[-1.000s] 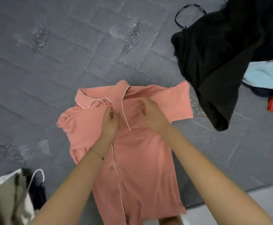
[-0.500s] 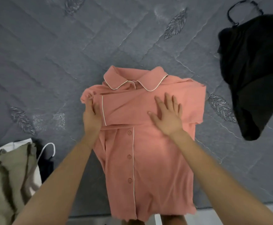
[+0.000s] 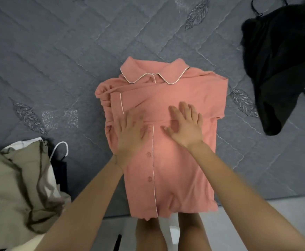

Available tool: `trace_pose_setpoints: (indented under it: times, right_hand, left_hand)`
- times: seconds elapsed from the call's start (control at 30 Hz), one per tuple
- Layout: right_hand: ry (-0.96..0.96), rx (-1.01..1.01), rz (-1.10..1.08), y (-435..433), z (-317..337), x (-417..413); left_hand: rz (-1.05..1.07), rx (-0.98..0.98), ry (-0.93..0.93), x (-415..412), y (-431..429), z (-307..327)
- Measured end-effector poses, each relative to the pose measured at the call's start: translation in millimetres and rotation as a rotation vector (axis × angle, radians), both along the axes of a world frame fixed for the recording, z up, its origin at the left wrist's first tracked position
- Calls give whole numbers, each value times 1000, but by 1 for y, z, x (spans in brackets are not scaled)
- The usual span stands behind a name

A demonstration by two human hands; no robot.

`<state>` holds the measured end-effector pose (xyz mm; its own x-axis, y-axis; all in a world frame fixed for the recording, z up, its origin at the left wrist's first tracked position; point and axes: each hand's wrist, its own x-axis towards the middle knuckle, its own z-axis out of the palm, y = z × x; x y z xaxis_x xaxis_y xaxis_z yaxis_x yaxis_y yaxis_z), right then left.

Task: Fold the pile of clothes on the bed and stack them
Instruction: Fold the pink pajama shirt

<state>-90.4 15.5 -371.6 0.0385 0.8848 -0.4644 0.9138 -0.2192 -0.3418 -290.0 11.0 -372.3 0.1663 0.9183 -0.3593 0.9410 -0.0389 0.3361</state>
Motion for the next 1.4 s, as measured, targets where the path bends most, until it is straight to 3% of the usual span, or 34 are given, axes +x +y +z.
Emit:
trace_pose_setpoints:
  times: [0.2,0.4,0.6,0.7,0.9,1.0,1.23,1.33,1.4]
  right_hand:
    - [12,-42,-4,-62,8,2]
    - [6,-59,3,-138,-4,22]
    - [-7,-105,86,-220,-14,46]
    - [13,-124,91,-249,-15,48]
    - [58,-181,-177,-271,-26,39]
    - [3,-71,-186,-273,-31,35]
    - [23,72,-264,-277,-36,46]
    - [67,135,-353,-285,-30,50]
    - [111,143,-373,-290,-27,51]
  left_hand:
    - [-96,-21,52,9,-54,5]
    - [46,-56,11,17,-136,-2]
    - [156,-160,101,27,-229,-14]
    - [316,-167,26,33,-261,-15]
    - [785,-125,-279,18,-287,-19]
    - [893,-45,-385,10,-291,-22]
    - [745,118,-584,30,-295,-16]
    - [637,21,-676,46,-294,-12]
    - [683,-58,-728,52,-293,-12]
